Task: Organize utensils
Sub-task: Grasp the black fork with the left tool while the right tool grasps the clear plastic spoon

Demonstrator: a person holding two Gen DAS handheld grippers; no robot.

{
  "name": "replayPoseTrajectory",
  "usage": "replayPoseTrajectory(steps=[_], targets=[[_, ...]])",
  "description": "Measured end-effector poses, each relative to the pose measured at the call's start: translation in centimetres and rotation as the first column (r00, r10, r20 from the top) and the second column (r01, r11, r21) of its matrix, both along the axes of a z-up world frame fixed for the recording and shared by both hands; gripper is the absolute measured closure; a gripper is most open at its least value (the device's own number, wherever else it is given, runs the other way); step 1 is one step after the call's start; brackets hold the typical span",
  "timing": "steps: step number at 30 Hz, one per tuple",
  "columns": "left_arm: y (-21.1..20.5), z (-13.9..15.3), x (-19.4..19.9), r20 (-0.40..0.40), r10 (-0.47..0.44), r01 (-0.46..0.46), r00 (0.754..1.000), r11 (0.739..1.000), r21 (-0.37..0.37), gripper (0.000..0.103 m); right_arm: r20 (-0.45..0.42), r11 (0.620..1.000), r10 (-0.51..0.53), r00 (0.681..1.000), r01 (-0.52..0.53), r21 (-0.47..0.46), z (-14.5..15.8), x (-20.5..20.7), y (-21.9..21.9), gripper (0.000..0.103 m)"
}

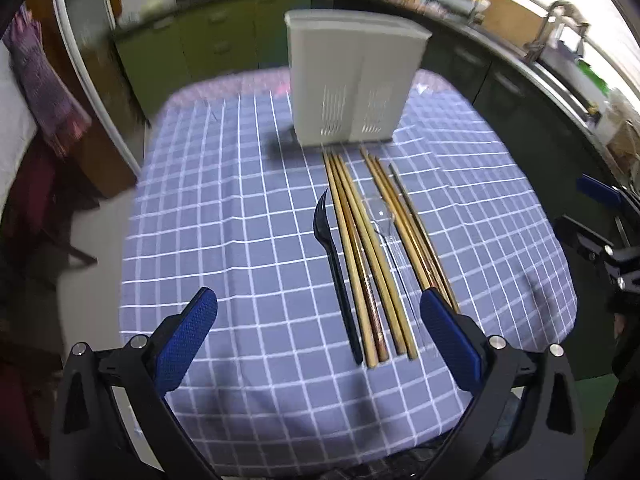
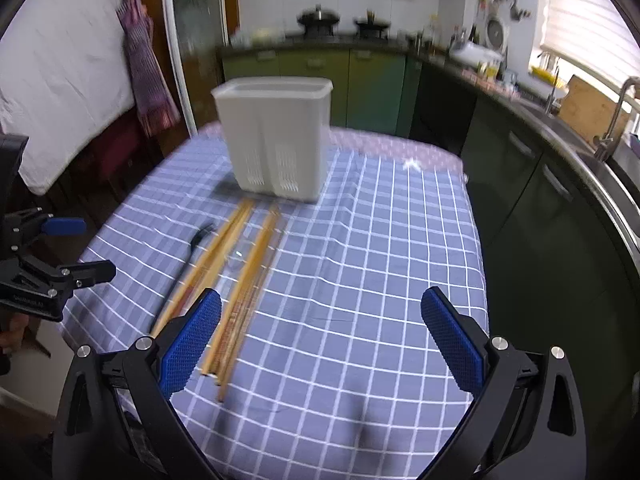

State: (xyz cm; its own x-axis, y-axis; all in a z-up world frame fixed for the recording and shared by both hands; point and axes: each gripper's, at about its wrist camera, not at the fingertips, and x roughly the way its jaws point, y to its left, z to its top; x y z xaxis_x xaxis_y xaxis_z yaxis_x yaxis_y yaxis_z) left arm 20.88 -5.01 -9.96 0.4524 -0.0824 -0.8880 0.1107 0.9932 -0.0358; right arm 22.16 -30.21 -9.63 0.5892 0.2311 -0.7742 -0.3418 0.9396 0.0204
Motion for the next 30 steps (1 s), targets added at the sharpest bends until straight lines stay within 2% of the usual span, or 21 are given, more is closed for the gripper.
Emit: replayPoseTrajectory(steps=[3, 4, 6, 8, 9, 11, 15, 18, 20, 26, 27, 30], targets=[[-0.2, -2.0, 3.0, -0.100, 0.027, -0.029, 0.995, 0.999, -0.016, 0.008, -0.098, 1.000, -0.019, 0.995, 0.020, 0.002, -0.9, 2.6, 0.0, 0.004], [-0.3, -2.7, 3.7, -0.137, 0.035, -0.039, 0.990, 0.999, -0.023, 0.017, -0.134, 1.000, -0.021, 0.991, 0.023, 0.009, -1.2, 3.4, 0.0, 0.004], [0.0, -4.2, 4.9, -0.205, 0.062, -0.068, 0.977, 0.997, -0.023, 0.033, -0.186, 1.000, -0.011, 0.982, 0.014, 0.014, -1.8, 4.5, 0.2, 0.011], [0.1, -5.5, 5.9, -0.250, 0.083, -0.089, 0.965, 0.996, -0.014, 0.040, -0.221, 1.000, -0.007, 0.975, 0.011, 0.017, -2.4, 5.2, 0.4, 0.016], [0.1, -5.8, 6.1, -0.259, 0.090, -0.095, 0.962, 0.995, -0.006, 0.044, -0.240, 1.000, 0.000, 0.971, 0.004, 0.017, -2.8, 5.6, 0.7, 0.021], [0.1, -6.3, 6.6, -0.272, 0.099, -0.103, 0.957, 0.995, -0.002, 0.044, -0.257, 1.000, 0.020, 0.966, -0.017, 0.013, -3.1, 5.8, 1.3, 0.030], [-0.3, -7.0, 7.8, -0.285, 0.101, -0.109, 0.953, 0.994, -0.013, 0.056, -0.277, 0.998, 0.056, 0.959, -0.054, 0.012, -3.9, 6.0, 2.4, 0.042], [-0.7, -7.6, 8.3, -0.296, 0.103, -0.112, 0.950, 0.994, -0.012, 0.060, -0.287, 0.997, 0.071, 0.955, -0.068, 0.020, -4.4, 6.2, 2.8, 0.043], [-1.2, -8.1, 9.0, -0.300, 0.103, -0.112, 0.949, 0.994, -0.013, 0.066, -0.289, 0.997, 0.071, 0.955, -0.068, 0.020, -4.6, 6.4, 2.8, 0.043], [-3.0, -8.7, 10.1, -0.291, 0.094, -0.099, 0.952, 0.995, -0.004, 0.087, -0.286, 0.998, 0.066, 0.956, -0.064, 0.017, -4.6, 6.5, 2.5, 0.044], [-3.5, -8.8, 10.3, -0.291, 0.088, -0.092, 0.953, 0.996, -0.001, 0.095, -0.286, 0.998, 0.066, 0.956, -0.064, 0.017, -4.6, 6.6, 2.4, 0.044], [-4.4, -8.8, 10.8, -0.284, 0.078, -0.080, 0.956, 0.997, 0.005, 0.096, -0.294, 0.997, 0.075, 0.953, -0.072, 0.023, -4.3, 6.5, 2.6, 0.044]])
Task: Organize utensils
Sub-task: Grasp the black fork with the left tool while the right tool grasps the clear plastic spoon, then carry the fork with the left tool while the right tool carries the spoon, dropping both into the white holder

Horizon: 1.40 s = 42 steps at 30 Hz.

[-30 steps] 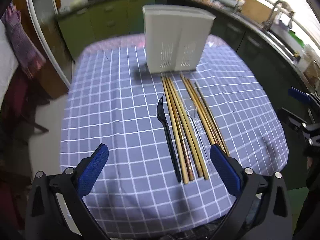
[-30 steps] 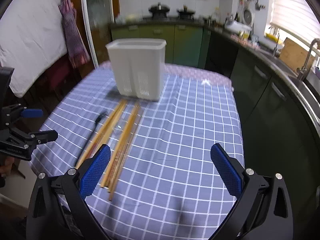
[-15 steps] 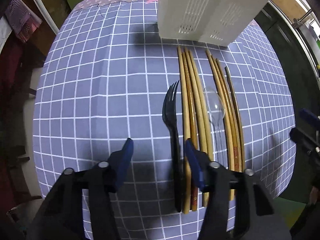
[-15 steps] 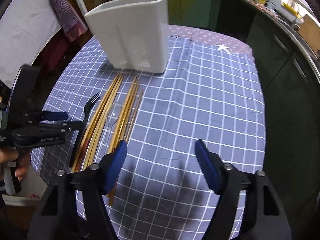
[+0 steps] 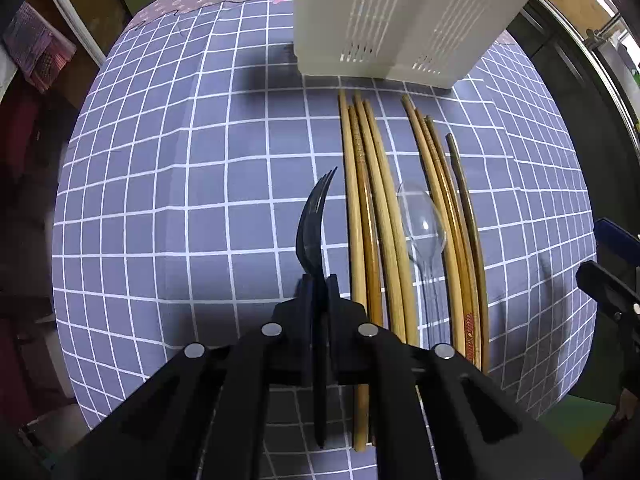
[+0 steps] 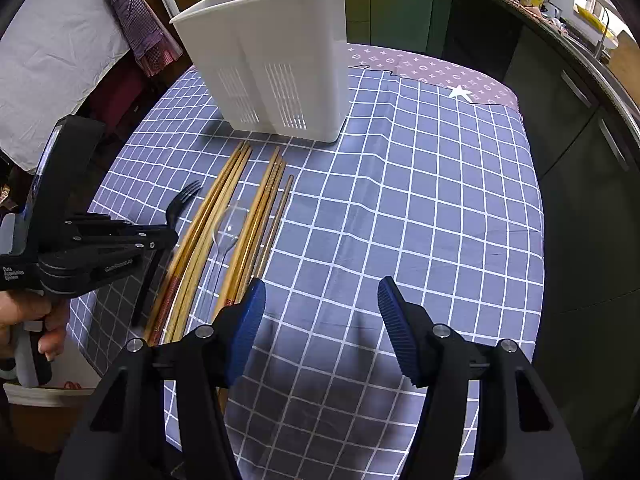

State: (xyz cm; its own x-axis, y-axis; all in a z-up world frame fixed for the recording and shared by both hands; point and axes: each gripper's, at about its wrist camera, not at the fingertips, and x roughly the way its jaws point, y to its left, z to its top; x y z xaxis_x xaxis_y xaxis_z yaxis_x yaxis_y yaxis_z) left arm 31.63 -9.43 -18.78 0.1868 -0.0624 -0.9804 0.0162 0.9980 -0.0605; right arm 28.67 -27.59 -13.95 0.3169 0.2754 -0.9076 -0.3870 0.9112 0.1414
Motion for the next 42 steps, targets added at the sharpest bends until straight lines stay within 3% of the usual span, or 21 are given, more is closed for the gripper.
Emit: replayPoseTrajectory(steps=[3, 6, 12, 19, 27, 36, 38, 42], targets=[[-0.2, 0.3, -0.2, 0.002, -0.005, 0.005, 1.000, 1.000, 0.002, 0.096, -0.010, 1.000, 0.024, 1.000, -0.024, 0.009, 0.4, -0.2, 1.0, 0.050], [0.9, 1.1, -0.5, 0.026, -0.003, 0.003, 1.000, 1.000, 0.016, 0.096, -0.053, 0.998, 0.067, 0.996, -0.066, 0.019, 0.1, -0.3, 3.0, 0.075], [2.0, 2.3, -1.3, 0.066, -0.002, 0.001, 0.998, 1.000, 0.017, 0.096, -0.145, 0.992, 0.123, 0.982, -0.124, 0.001, -1.8, 0.0, 8.0, 0.089], [5.2, 2.7, -3.0, 0.069, -0.009, 0.010, 0.998, 1.000, -0.015, 0.096, -0.229, 0.996, 0.067, 0.971, -0.078, -0.043, -3.9, 1.5, 9.8, 0.089], [7.2, 2.7, -3.8, 0.075, -0.018, 0.021, 0.997, 0.999, -0.042, 0.096, -0.265, 0.994, 0.047, 0.963, -0.071, -0.081, -5.1, 2.5, 10.9, 0.089], [7.6, 3.3, -4.4, 0.101, -0.029, 0.034, 0.994, 0.998, -0.046, 0.096, -0.212, 0.986, 0.019, 0.977, -0.053, -0.156, -6.0, 1.9, 12.9, 0.092], [7.5, 3.8, -4.5, 0.110, -0.030, 0.036, 0.993, 0.998, -0.054, 0.096, -0.199, 0.988, 0.020, 0.980, -0.049, -0.144, -5.9, 1.8, 12.8, 0.092], [7.4, 5.6, -4.6, 0.149, -0.034, 0.044, 0.988, 0.997, -0.062, 0.096, -0.176, 1.000, 0.026, 0.984, -0.027, 0.000, -4.0, 1.5, 11.5, 0.094]])
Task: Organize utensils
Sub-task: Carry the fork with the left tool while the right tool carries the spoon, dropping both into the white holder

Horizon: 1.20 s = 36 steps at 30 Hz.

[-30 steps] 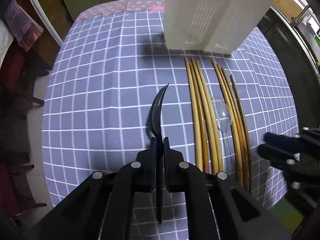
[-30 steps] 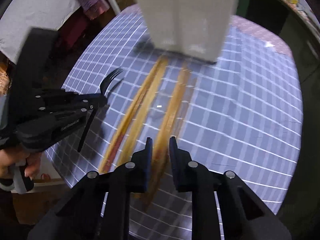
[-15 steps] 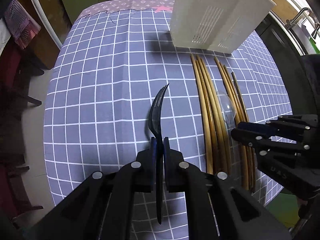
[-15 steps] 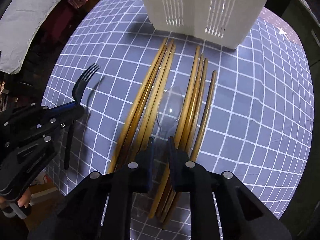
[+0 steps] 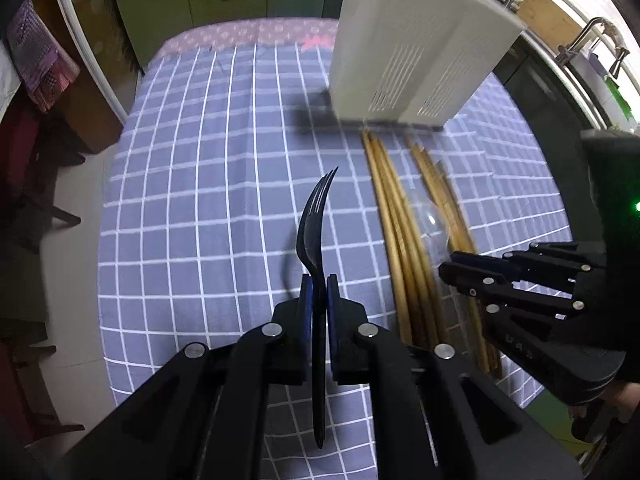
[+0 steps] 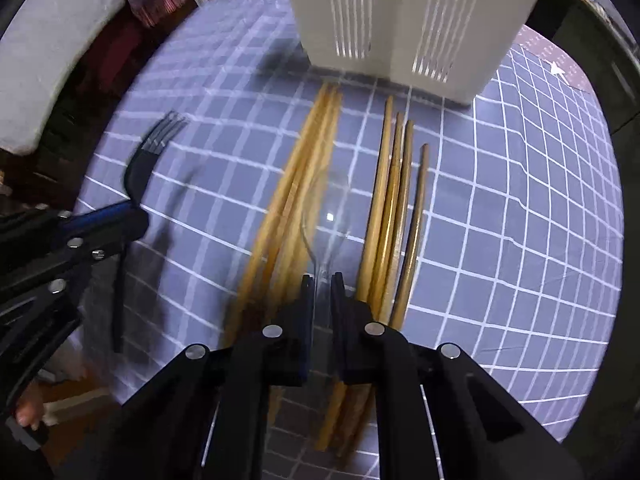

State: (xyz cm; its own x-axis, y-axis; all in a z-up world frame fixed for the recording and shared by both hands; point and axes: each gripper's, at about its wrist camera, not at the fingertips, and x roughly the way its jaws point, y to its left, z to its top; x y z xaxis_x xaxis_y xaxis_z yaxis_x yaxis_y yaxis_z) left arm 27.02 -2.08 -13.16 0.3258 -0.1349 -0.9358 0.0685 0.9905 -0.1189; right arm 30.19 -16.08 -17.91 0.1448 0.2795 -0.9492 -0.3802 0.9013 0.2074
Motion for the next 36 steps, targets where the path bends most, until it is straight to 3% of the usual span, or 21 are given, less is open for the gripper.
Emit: replayPoseTrajectory(steps=[6, 10, 13, 17, 20, 24, 27, 33, 36], targets=[[-0.6, 6.6, 0.9, 0.147, -0.018, 0.029, 0.989, 0.997, -0.075, 0.096, 0.136, 0.974, -0.036, 0.990, 0.004, 0.228, 6.1, -1.6, -3.8, 0.094], [-1.6, 11.7, 3.6, 0.285, -0.003, 0.044, 0.958, 0.990, -0.137, 0.096, 0.189, 0.942, -0.071, 0.979, 0.004, 0.336, 8.7, -2.2, -6.8, 0.094], [-3.1, 14.9, 6.4, 0.418, 0.000, 0.073, 0.909, 0.985, -0.157, 0.096, 0.203, 0.919, -0.093, 0.975, 0.006, 0.393, 9.7, -2.3, -9.0, 0.094], [-5.1, 17.2, 9.7, 0.576, 0.012, 0.074, 0.817, 0.989, -0.125, 0.096, 0.194, 0.896, -0.102, 0.976, 0.006, 0.445, 9.4, -2.4, -11.2, 0.094], [-6.0, 17.2, 11.5, 0.641, 0.020, 0.058, 0.767, 0.993, -0.101, 0.096, 0.197, 0.886, -0.105, 0.975, 0.002, 0.464, 9.3, -2.9, -12.0, 0.093], [-6.5, 16.1, 13.1, 0.693, 0.046, 0.019, 0.719, 0.996, -0.085, 0.096, 0.198, 0.874, -0.101, 0.975, -0.009, 0.486, 9.3, -3.1, -12.9, 0.093], [-6.5, 14.6, 14.0, 0.698, 0.049, 0.005, 0.714, 0.997, -0.076, 0.096, 0.218, 0.870, -0.108, 0.970, -0.013, 0.492, 9.7, -3.2, -13.4, 0.093], [-5.9, 11.5, 13.5, 0.665, 0.028, 0.002, 0.746, 0.999, -0.045, 0.095, 0.290, 0.874, -0.159, 0.944, -0.003, 0.487, 11.9, -2.4, -14.5, 0.093], [-5.6, 10.8, 12.9, 0.651, 0.006, 0.001, 0.759, 1.000, -0.011, 0.090, 0.343, 0.876, -0.199, 0.918, 0.010, 0.482, 14.0, -1.0, -14.7, 0.093]])
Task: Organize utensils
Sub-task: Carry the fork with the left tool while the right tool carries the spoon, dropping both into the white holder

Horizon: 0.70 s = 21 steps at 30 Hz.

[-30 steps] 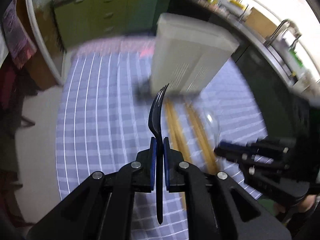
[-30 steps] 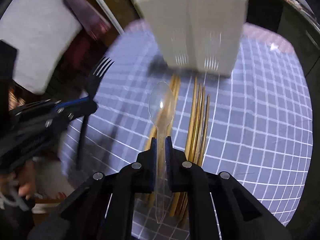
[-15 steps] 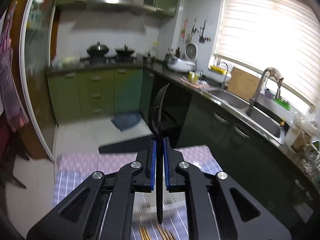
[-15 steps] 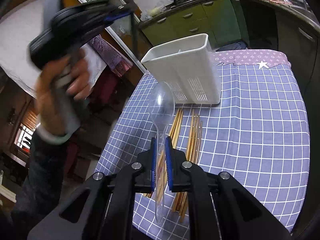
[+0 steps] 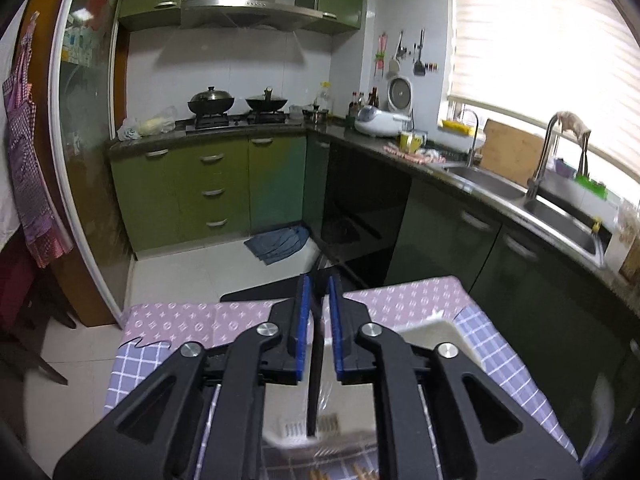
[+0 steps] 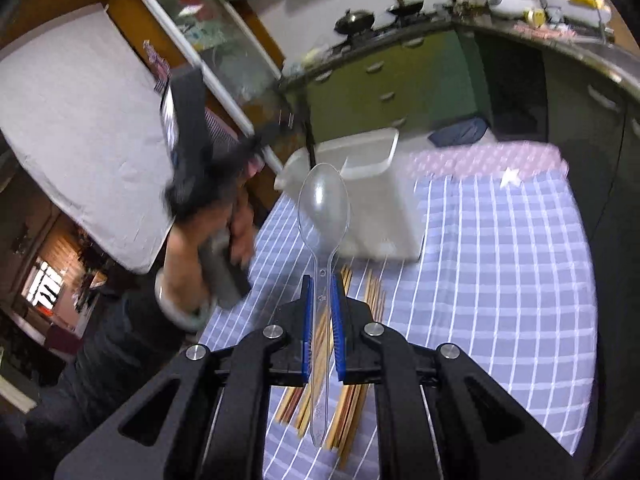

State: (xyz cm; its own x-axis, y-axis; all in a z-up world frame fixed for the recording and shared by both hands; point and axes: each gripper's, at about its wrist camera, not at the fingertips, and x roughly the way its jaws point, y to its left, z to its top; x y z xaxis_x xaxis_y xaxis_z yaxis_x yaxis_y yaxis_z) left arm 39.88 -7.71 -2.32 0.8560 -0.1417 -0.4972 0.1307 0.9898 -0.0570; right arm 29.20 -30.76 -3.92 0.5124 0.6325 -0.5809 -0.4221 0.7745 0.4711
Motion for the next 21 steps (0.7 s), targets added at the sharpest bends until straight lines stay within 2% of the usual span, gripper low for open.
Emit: replayPoseTrajectory(steps=[3, 7, 12, 17, 21], targets=[[0.4, 0.1, -1.2, 0.003, 0.003, -0.003, 1.000, 1.000, 0.024, 0.084, 0.060, 0.999, -0.046, 0.997, 0.046, 0.001, 2.3, 1.8, 0.5, 0.093], [0.9, 0.7, -3.4, 0.020, -0.002, 0.001, 1.000, 0.998, 0.058, 0.084, 0.169, 0.992, -0.122, 0.978, 0.122, 0.012, 5.5, 4.8, 1.7, 0.093], [1.1, 0.6, -6.4, 0.003, -0.021, 0.021, 1.000, 0.996, 0.090, 0.078, 0.316, 0.967, -0.245, 0.916, 0.256, 0.009, 8.3, 9.3, 3.8, 0.093], [1.8, 0.1, -8.0, -0.033, -0.040, 0.043, 0.999, 0.996, 0.081, 0.078, 0.352, 0.942, -0.310, 0.883, 0.336, -0.016, 6.8, 13.5, 5.5, 0.093], [1.8, -0.4, -8.5, -0.050, -0.057, 0.061, 0.997, 0.995, 0.083, 0.078, 0.365, 0.933, -0.315, 0.876, 0.357, -0.053, 4.7, 14.8, 6.1, 0.093]])
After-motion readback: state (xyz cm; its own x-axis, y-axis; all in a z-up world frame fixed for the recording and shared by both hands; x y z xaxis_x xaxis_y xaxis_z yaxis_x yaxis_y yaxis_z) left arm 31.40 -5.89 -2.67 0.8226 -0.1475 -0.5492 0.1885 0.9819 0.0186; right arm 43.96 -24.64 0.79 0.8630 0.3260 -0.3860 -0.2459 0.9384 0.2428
